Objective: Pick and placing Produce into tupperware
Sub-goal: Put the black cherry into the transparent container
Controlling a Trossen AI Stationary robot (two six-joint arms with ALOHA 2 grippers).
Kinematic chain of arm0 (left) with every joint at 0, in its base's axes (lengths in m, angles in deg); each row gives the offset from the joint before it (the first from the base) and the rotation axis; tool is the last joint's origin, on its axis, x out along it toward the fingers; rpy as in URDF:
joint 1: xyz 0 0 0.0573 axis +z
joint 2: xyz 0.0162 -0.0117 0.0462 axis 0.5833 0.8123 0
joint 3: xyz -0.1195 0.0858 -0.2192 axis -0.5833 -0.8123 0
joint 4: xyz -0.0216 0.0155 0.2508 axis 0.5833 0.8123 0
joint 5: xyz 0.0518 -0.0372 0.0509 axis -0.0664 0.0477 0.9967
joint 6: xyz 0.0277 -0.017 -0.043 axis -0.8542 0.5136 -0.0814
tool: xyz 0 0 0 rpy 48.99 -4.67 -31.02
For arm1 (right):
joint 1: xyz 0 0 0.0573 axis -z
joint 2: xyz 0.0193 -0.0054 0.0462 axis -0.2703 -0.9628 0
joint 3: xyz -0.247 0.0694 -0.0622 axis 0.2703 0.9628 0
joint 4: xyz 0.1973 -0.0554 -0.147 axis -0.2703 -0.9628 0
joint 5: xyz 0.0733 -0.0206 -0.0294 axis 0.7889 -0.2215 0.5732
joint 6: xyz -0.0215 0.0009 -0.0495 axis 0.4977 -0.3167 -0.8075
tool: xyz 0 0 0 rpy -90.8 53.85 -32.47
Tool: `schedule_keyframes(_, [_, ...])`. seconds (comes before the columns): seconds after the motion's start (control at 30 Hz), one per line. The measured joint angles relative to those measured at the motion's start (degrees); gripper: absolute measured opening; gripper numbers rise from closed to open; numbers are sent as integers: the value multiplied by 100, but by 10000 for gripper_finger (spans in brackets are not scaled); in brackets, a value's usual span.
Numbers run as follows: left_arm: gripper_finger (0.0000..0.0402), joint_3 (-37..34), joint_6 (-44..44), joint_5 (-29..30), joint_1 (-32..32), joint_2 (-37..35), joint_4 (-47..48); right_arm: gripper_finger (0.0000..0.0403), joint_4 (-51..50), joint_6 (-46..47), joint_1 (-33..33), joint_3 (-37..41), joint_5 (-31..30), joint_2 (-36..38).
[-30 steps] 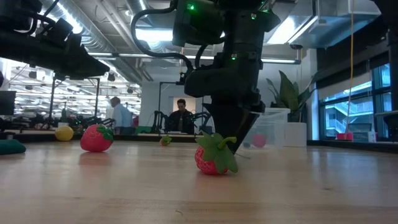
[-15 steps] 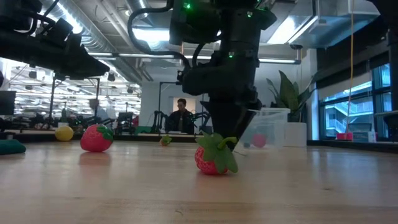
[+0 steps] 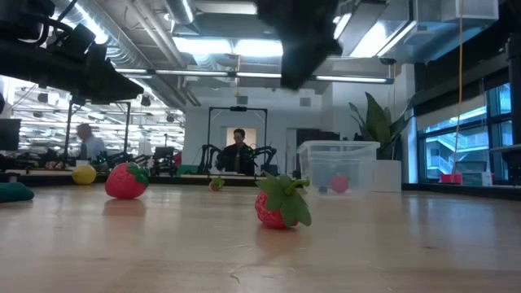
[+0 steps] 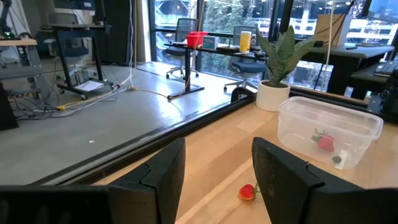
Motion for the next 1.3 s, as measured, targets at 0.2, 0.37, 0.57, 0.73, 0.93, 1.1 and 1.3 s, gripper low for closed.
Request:
schedule_keyframes(0.2, [179,0,2,-2,-4,0,0,118,-558,-1,510,-487,-792,602])
schedule_keyframes(0.37, [179,0,2,0,-4,1,0,118,-870,-185,999,-482,-819,742])
schedule_keyframes(0.57, [179,0,0,0,-4,0,2,119,-1060,-485,1526,69,-465,753])
schedule_keyframes(0.73, [179,0,-7,0,-4,1,1,119,-217,-788,1873,1174,221,751])
schedule_keyframes(0.93, [179,0,-9,0,-4,0,0,120,879,-913,2057,2287,955,751])
schedule_keyframes(1.1, [179,0,-11,0,-4,0,0,123,1054,-905,2110,2760,952,751])
schedule_keyframes(1.3, [179,0,-11,0,-4,1,0,129,1368,-916,2101,2967,958,751])
